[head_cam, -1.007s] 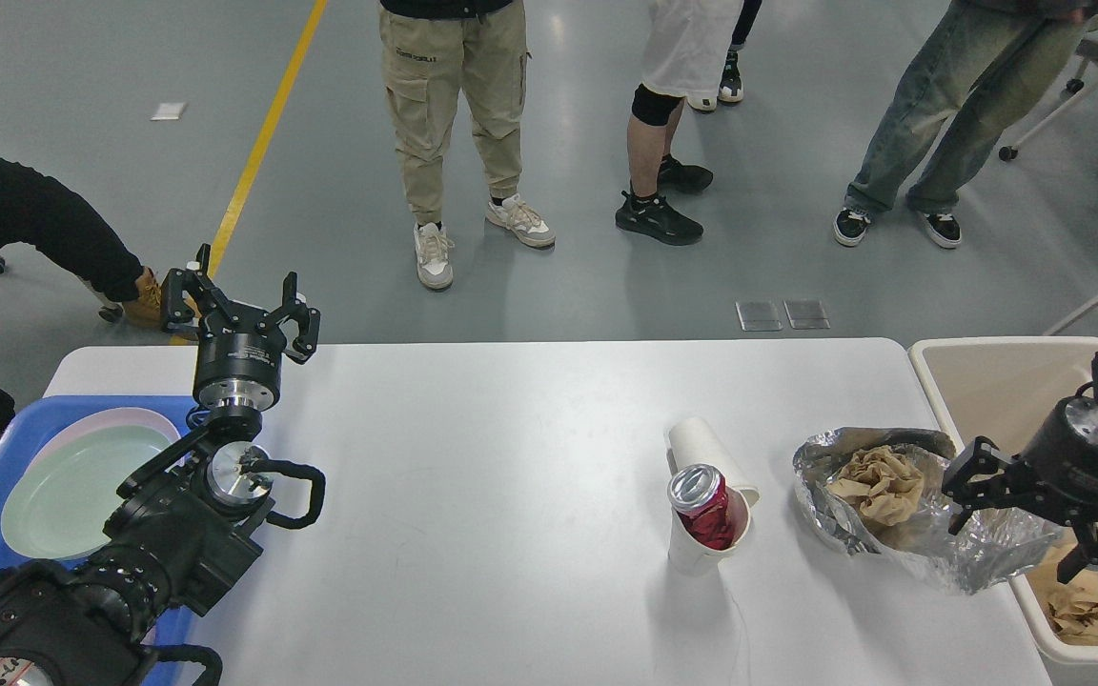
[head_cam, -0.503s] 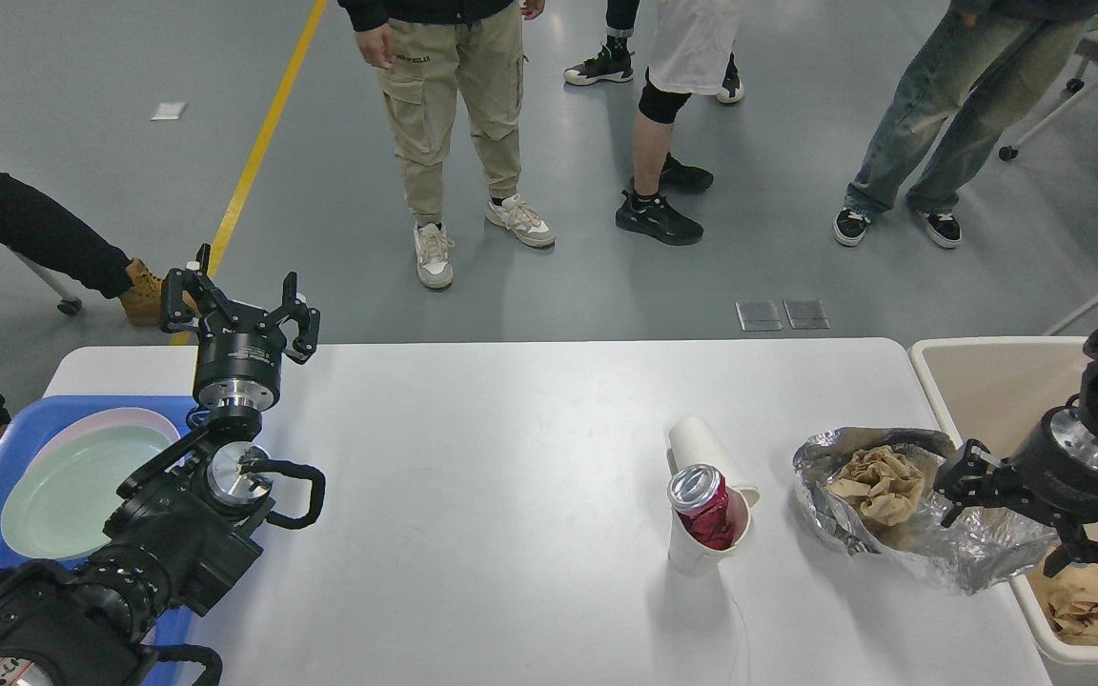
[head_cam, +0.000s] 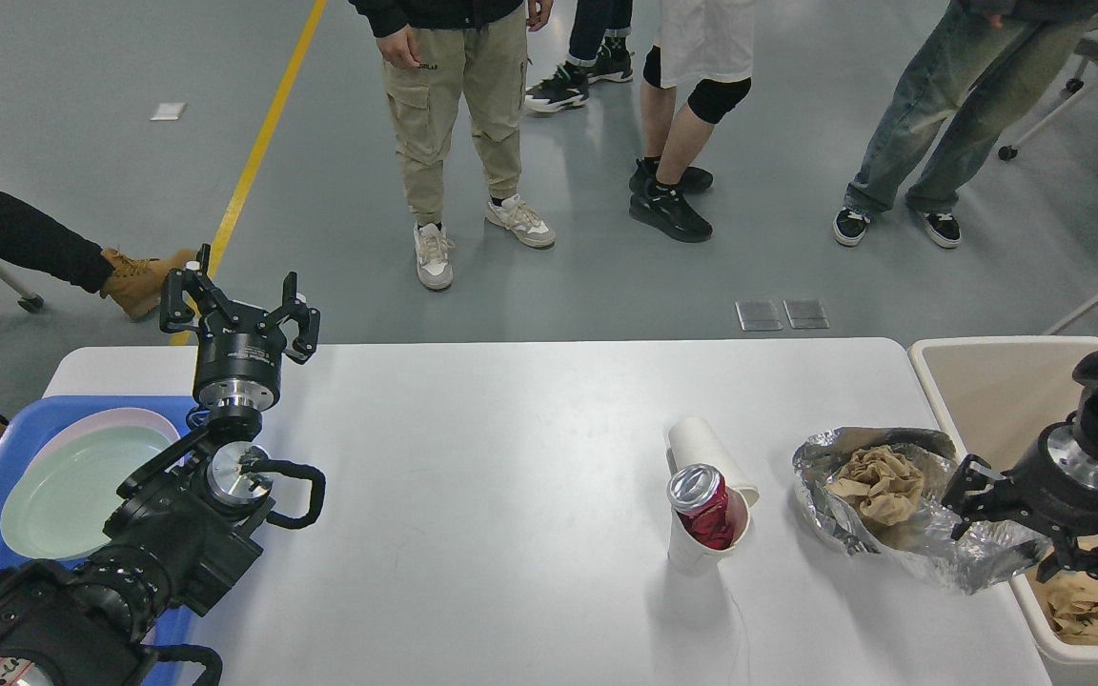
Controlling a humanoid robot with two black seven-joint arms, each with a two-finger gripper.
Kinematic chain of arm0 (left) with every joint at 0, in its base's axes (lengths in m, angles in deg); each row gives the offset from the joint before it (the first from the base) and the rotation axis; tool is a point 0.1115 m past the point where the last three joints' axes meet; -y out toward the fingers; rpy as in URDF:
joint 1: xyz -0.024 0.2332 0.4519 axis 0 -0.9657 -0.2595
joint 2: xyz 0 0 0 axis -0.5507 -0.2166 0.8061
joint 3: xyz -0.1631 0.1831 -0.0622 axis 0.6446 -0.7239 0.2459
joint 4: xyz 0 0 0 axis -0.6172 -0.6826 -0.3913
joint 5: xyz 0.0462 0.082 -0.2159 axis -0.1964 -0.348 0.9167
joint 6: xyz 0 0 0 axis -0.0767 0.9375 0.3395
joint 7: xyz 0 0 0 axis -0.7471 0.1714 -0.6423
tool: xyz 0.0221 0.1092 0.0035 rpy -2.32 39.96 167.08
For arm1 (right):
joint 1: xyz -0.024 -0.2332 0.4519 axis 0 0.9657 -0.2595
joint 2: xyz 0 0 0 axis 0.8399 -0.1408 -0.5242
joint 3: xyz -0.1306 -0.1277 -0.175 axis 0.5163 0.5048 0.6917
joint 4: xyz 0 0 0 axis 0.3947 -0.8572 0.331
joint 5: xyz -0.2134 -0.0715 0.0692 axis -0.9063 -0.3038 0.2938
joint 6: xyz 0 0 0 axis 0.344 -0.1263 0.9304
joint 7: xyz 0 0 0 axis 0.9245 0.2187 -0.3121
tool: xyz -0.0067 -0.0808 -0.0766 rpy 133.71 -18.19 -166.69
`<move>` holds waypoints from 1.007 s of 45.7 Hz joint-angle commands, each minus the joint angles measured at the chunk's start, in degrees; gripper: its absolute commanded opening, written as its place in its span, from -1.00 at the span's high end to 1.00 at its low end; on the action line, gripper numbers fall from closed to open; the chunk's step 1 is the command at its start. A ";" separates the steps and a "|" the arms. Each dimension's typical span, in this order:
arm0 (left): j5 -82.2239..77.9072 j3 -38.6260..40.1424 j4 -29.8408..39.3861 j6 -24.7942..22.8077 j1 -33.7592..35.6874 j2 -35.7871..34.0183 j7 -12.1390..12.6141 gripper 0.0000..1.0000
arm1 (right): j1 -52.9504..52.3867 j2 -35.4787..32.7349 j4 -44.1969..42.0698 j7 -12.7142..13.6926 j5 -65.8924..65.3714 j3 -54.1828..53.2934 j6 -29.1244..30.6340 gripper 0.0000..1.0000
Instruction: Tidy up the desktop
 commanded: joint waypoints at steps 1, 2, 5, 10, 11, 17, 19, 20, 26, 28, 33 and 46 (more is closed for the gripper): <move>0.00 0.00 0.00 0.02 0.00 0.00 0.00 -0.93 | 0.07 0.06 0.01 0.08 0.00 -0.03 0.18 1.00; 0.00 0.00 0.00 0.03 0.00 0.00 0.00 -0.93 | -0.02 0.06 0.10 0.08 0.00 -0.03 0.18 1.00; 0.00 0.00 0.00 0.03 0.00 0.00 0.00 -0.93 | -0.02 0.06 0.01 0.08 0.00 -0.03 0.27 1.00; 0.00 0.00 0.00 0.03 0.00 0.00 0.00 -0.93 | -0.02 0.06 0.01 0.08 0.00 -0.03 0.18 1.00; 0.00 0.00 0.00 0.03 0.00 0.00 0.00 -0.93 | -0.02 0.06 0.01 0.08 -0.08 -0.03 0.18 1.00; 0.00 0.00 0.00 0.03 0.00 0.00 0.00 -0.93 | -0.02 -0.12 0.01 0.08 -0.08 0.06 0.27 1.00; 0.00 0.00 0.00 0.03 0.00 0.00 0.00 -0.93 | -0.11 -0.21 0.01 0.08 0.00 -0.03 0.27 1.00; 0.00 0.00 0.00 -0.06 0.00 0.00 0.00 -0.93 | -0.20 -0.21 0.01 0.08 0.00 0.06 0.27 1.00; 0.00 0.00 0.00 0.03 0.00 0.00 0.00 -0.93 | -0.63 -0.38 0.19 0.08 -0.08 0.06 0.44 1.00; 0.00 0.00 0.00 0.03 0.00 0.00 0.00 -0.93 | -0.64 -0.47 0.19 0.08 -0.08 0.06 0.44 1.00; 0.00 0.00 0.00 0.03 0.00 0.00 0.00 -0.93 | -0.72 -0.47 0.19 0.08 -0.08 0.24 0.44 1.00; 0.00 0.00 0.00 0.03 0.00 0.00 0.00 -0.93 | -2.57 -1.26 0.45 0.34 -2.28 0.50 0.88 1.00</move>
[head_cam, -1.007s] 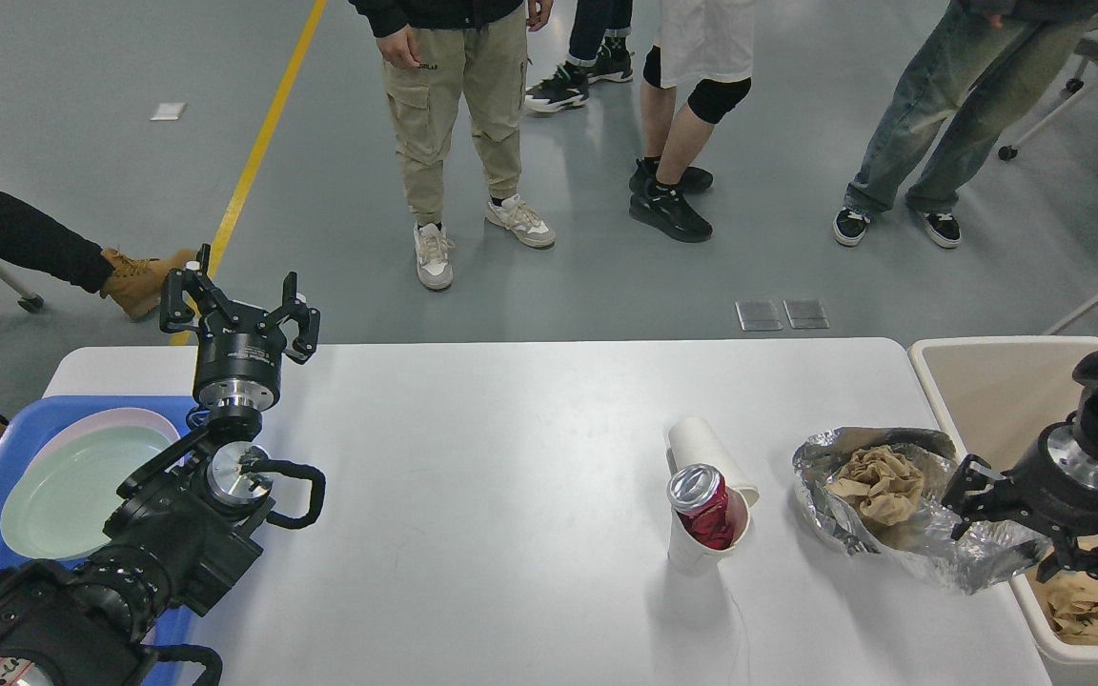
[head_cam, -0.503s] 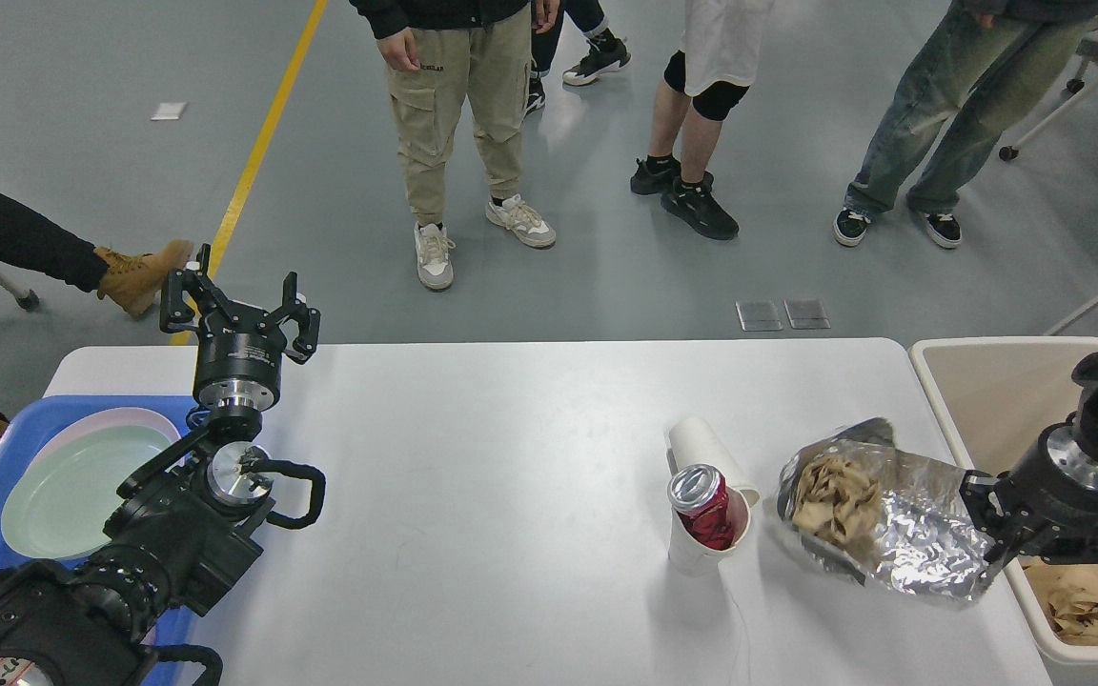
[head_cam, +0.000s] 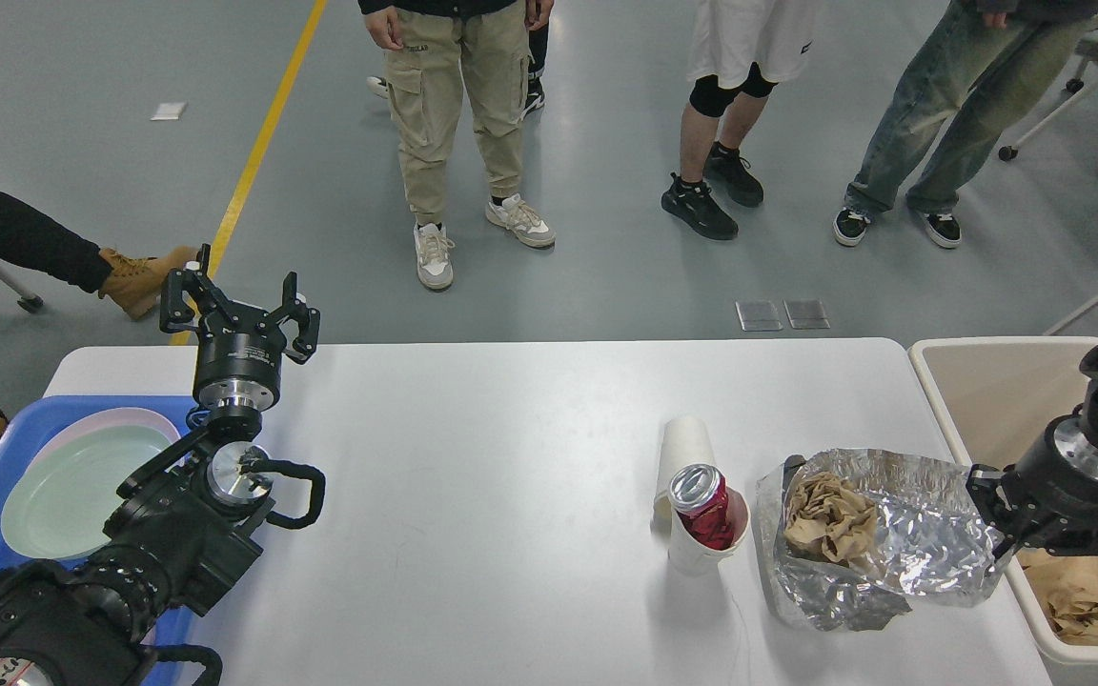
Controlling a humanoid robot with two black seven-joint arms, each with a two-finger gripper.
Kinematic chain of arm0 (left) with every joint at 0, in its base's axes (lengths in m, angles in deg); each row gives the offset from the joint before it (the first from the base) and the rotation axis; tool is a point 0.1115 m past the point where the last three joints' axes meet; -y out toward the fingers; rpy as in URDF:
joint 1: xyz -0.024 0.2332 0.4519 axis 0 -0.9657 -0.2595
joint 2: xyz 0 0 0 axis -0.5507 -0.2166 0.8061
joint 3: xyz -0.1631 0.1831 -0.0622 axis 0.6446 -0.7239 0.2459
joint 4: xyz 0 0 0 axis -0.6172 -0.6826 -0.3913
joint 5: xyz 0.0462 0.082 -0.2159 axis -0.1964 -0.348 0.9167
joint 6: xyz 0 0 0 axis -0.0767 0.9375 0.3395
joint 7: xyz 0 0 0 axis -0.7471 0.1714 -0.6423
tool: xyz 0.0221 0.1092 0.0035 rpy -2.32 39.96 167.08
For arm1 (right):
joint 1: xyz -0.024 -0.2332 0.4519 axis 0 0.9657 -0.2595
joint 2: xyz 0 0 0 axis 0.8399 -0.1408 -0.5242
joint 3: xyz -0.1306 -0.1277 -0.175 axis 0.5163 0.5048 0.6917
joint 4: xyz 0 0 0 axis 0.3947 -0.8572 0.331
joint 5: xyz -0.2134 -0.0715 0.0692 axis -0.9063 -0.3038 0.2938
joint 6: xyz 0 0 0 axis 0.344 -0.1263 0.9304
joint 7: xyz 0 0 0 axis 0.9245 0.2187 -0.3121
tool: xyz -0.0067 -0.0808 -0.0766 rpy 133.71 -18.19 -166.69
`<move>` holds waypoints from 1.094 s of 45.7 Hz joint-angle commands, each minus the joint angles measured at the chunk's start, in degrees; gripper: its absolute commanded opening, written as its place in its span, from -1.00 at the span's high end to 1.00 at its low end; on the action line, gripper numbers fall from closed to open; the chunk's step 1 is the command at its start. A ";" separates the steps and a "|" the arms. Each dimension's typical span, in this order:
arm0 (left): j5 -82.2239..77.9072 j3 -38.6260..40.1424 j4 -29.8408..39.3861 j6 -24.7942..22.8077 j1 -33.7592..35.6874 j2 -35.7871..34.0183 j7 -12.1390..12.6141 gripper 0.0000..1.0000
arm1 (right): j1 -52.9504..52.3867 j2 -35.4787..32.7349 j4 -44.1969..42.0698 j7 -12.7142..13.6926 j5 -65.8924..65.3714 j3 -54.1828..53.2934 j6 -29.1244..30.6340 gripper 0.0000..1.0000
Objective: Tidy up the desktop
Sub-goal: 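Lift the brown paper and drop it into the white bin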
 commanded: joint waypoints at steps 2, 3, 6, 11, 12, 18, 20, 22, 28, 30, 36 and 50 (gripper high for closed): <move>0.00 0.00 0.00 0.00 0.00 0.00 0.00 -0.93 | -1.86 -1.36 0.27 0.11 -1.88 0.14 0.32 1.00; 0.00 0.00 0.00 0.00 0.00 0.00 0.00 -0.93 | -2.30 -1.88 0.36 0.11 -2.23 0.22 0.49 1.00; 0.00 0.00 0.00 0.00 0.00 0.00 0.00 -0.93 | -3.97 -3.29 0.45 0.72 -3.64 0.23 1.54 1.00; 0.00 0.00 0.00 0.00 0.00 0.00 0.00 -0.93 | -7.40 -5.57 0.54 2.30 -5.05 0.23 4.18 1.00; 0.00 0.00 0.00 0.00 0.00 0.00 0.00 -0.93 | -8.19 -6.10 0.54 2.57 -5.13 0.23 4.71 1.00; 0.00 0.00 0.00 0.00 0.00 0.00 0.00 -0.93 | -12.93 -8.65 0.71 4.85 -6.98 0.40 8.57 1.00; 0.00 0.00 0.00 0.00 0.00 0.00 0.00 -0.93 | -14.51 -9.44 1.15 5.47 -7.68 0.58 10.07 1.00; 0.00 0.00 0.00 -0.08 0.00 0.00 0.00 -0.93 | -16.18 -9.88 1.59 6.00 -8.47 0.84 11.47 1.00; 0.00 0.00 0.00 0.00 0.00 0.00 0.00 -0.93 | -24.00 -10.50 2.12 7.49 -9.97 3.03 15.24 1.00; 0.00 0.00 0.00 0.00 0.00 0.00 0.00 -0.93 | -26.81 -10.24 2.03 7.49 -9.97 4.17 15.24 1.00; 0.00 0.00 0.00 0.00 0.00 0.00 0.00 -0.93 | -35.86 -8.39 2.12 7.49 -10.06 6.99 15.24 1.00; 0.00 0.00 0.00 0.00 0.00 0.00 0.00 -0.93 | -50.03 -0.05 2.03 7.41 -11.55 8.75 15.24 1.00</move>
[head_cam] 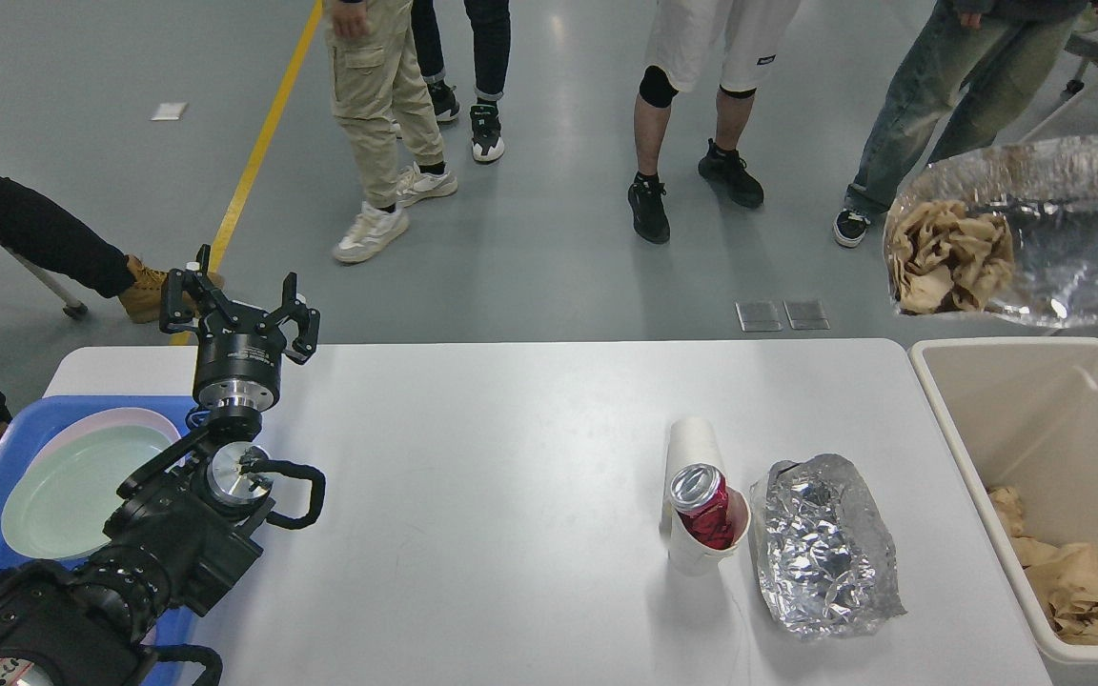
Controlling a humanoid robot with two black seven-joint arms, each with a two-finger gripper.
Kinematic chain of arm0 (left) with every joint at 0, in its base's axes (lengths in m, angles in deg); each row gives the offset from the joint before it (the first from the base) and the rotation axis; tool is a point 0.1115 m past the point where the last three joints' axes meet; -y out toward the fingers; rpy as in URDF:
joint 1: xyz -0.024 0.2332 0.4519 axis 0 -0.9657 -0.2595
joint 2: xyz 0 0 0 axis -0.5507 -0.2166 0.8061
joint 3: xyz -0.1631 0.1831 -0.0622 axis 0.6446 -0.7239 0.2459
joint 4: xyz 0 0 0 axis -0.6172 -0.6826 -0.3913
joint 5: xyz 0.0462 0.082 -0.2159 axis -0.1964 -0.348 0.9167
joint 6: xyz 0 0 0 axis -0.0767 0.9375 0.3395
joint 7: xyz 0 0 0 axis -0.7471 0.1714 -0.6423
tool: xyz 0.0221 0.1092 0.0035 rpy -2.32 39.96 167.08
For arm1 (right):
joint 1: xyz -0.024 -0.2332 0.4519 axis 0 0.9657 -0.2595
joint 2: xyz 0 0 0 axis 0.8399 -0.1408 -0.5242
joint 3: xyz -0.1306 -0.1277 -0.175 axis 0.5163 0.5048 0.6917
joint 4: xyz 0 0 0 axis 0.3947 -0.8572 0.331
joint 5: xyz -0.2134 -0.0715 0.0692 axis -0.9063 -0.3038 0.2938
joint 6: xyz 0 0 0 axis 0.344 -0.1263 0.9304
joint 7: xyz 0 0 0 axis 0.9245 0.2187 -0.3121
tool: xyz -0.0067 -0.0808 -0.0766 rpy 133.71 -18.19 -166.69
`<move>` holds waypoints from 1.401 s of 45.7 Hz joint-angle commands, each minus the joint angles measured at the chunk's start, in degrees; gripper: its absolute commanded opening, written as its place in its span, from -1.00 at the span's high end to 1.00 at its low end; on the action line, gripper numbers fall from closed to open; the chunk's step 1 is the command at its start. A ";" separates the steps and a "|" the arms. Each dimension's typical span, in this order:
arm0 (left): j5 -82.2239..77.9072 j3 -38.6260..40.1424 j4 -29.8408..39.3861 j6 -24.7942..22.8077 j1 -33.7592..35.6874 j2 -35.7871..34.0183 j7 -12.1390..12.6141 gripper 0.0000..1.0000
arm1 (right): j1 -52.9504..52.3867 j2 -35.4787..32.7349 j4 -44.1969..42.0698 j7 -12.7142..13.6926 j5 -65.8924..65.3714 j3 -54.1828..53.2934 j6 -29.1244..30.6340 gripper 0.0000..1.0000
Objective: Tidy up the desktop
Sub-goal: 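Lift the brown paper and drop it into the white bin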
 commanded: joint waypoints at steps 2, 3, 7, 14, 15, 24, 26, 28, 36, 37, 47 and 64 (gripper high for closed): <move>0.00 0.00 0.00 0.00 0.00 0.00 0.00 -0.93 | -4.55 3.99 0.05 -0.02 -0.35 0.06 0.00 1.00; 0.00 0.00 0.00 0.00 0.00 0.00 0.00 -0.93 | -5.08 4.34 0.05 -0.02 -0.35 0.06 0.00 1.00; 0.00 0.00 0.00 0.00 0.00 0.00 0.00 -0.93 | -6.58 5.31 -0.03 -0.02 -0.35 0.06 0.00 1.00; 0.00 0.00 0.00 -0.08 0.00 0.00 0.00 -0.93 | -6.58 5.05 -0.03 -0.02 -0.61 0.59 0.00 1.00; 0.00 0.00 0.00 0.00 0.00 0.00 0.00 -0.93 | -6.23 4.87 -0.12 -0.02 -0.96 0.68 0.00 1.00; 0.00 0.00 0.00 0.00 0.00 0.00 0.00 -0.93 | 1.85 2.86 -1.96 -0.02 -5.88 1.03 0.00 1.00; 0.00 0.00 0.00 -0.08 0.00 0.00 0.00 -0.93 | 4.40 1.80 -3.19 -0.02 -6.76 1.03 0.00 1.00; 0.00 0.00 0.00 0.00 0.00 0.00 0.00 -0.93 | 7.29 0.83 -4.68 -0.02 -7.99 1.03 0.00 1.00; 0.00 0.00 0.00 0.00 0.00 0.00 0.00 -0.93 | 23.90 -0.31 -12.68 -0.10 -10.01 0.94 0.00 1.00; 0.00 0.00 0.00 0.00 0.00 0.00 0.00 -0.93 | 25.75 -0.40 -13.56 -0.10 -10.01 0.94 0.00 1.00; 0.00 0.00 0.00 -0.08 0.00 0.00 0.00 -0.93 | 41.40 -1.02 -15.59 -0.28 -10.01 -0.03 -15.86 1.00; 0.00 0.00 0.00 0.00 0.00 0.00 0.00 -0.93 | 64.25 3.64 -23.75 -0.28 -12.03 -5.65 -39.79 1.00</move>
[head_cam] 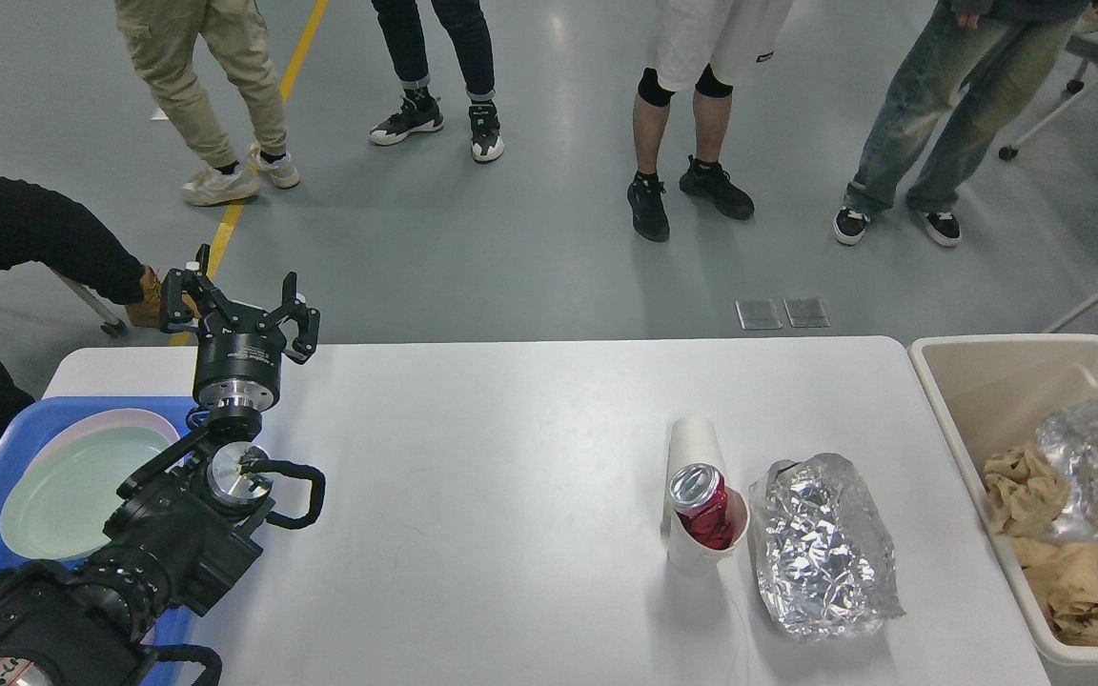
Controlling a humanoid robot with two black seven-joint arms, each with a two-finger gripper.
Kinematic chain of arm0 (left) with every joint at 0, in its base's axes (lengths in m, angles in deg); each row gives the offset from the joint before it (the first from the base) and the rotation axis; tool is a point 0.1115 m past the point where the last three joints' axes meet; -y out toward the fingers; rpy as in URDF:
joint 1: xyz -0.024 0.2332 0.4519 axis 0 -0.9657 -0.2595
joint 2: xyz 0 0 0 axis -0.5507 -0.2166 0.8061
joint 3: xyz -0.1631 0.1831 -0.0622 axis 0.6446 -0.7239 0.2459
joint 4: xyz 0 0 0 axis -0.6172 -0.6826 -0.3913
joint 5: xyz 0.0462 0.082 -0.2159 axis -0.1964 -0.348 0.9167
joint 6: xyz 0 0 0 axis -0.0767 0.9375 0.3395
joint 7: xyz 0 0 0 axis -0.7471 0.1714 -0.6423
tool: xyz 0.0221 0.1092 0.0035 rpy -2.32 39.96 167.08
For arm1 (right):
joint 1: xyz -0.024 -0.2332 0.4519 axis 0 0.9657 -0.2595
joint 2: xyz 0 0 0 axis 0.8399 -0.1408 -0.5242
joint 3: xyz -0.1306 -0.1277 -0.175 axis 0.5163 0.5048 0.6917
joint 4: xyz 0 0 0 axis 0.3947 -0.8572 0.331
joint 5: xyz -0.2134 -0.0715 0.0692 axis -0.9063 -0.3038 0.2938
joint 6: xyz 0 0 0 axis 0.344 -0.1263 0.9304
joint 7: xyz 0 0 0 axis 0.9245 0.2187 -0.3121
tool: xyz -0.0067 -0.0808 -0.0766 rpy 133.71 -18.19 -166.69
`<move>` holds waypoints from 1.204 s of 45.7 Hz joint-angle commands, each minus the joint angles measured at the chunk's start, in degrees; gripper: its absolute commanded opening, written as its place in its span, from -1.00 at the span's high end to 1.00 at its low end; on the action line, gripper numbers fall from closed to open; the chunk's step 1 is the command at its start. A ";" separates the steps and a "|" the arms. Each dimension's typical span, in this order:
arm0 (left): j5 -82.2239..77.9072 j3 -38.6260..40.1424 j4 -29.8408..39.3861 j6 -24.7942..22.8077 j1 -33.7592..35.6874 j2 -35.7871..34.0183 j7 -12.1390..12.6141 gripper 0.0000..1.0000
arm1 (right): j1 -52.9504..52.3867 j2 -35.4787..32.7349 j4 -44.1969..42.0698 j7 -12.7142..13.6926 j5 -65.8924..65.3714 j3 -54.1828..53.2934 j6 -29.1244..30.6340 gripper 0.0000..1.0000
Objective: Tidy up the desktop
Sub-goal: 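Lift the brown paper and drop it into the white bin, then raise the right gripper out of the bin and back over the table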
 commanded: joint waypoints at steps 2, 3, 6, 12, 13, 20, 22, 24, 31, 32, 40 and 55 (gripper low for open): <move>0.00 0.00 0.00 0.01 0.00 0.00 0.00 -0.93 | 8.42 3.72 -6.23 0.02 -1.46 -1.46 -1.92 1.00; 0.00 0.00 0.00 0.01 0.00 0.00 0.00 -0.93 | 9.56 4.34 -7.11 -0.07 -1.46 -1.46 -2.09 1.00; 0.00 0.00 0.00 0.01 0.00 0.00 0.00 -0.93 | 12.03 5.75 -9.13 -0.07 -1.46 -1.46 -2.88 1.00; 0.00 0.00 0.00 -0.07 0.00 0.00 0.00 -0.93 | 14.41 7.24 -9.66 -0.16 -1.46 -1.55 -4.47 1.00; 0.00 0.00 0.00 -0.07 0.00 0.00 0.00 -0.93 | 14.67 7.33 -9.75 -0.16 -1.46 -1.63 -4.64 1.00; 0.00 0.00 0.00 -0.07 0.00 0.00 0.00 -0.93 | 16.07 8.56 -10.01 -0.16 -1.46 -1.90 -4.91 1.00; 0.00 0.00 0.00 -0.07 0.00 0.00 0.00 -0.93 | 16.43 9.00 -10.01 -0.16 -1.46 -1.99 -4.99 1.00; 0.00 0.00 0.00 0.01 0.00 0.00 0.00 -0.93 | 16.95 9.09 -10.19 -0.16 -1.46 -2.25 -5.26 1.00; 0.00 0.00 0.00 -0.07 0.00 0.00 0.00 -0.93 | 19.24 10.23 -11.68 -0.24 -1.46 -2.69 -6.58 1.00; 0.00 0.00 0.00 0.01 0.00 0.00 0.00 -0.93 | 19.42 10.23 -11.86 -0.16 -1.46 -2.78 -6.58 1.00; 0.00 0.00 0.00 -0.07 0.00 0.00 0.00 -0.93 | 19.68 10.32 -12.12 -0.24 -1.46 -3.39 -8.25 0.38; 0.00 0.00 0.00 0.01 0.00 0.09 0.00 -0.93 | 20.47 10.93 -12.74 -0.16 -1.28 -5.68 -9.39 -1.00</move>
